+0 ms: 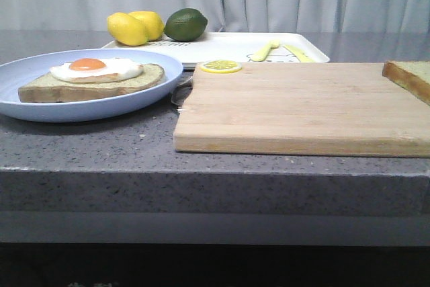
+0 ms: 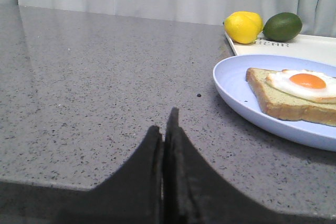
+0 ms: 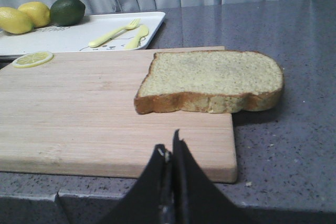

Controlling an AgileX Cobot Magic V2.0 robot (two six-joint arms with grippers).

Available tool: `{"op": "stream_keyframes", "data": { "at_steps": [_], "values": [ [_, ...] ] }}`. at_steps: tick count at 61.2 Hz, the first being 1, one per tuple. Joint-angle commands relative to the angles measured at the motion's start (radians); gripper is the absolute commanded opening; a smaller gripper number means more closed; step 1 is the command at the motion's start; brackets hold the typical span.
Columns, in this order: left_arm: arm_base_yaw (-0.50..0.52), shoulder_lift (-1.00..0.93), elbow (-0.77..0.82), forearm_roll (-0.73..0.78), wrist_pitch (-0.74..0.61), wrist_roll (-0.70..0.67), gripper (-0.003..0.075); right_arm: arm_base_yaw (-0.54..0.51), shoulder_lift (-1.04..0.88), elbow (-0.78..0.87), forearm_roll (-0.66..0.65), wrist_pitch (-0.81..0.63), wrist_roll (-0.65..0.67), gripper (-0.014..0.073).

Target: Place bread and move sandwich to tray

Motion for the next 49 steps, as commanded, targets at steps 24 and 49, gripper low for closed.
{"op": "stream_keyframes", "data": {
  "at_steps": [24,49],
  "values": [
    [0.003,-0.022,0.003,-0.008,-0.082,-0.002,-0.0020,-0.005,-0.017,-0.002,0.002,-0.072,-0.002,-0.0060],
    [0.003,-0.022,0.003,0.083,-0.108,0.003,-0.0020,-0.005,-0.017,-0.002,0.002,-0.072,-0.002,-0.0060]
  ]
}}
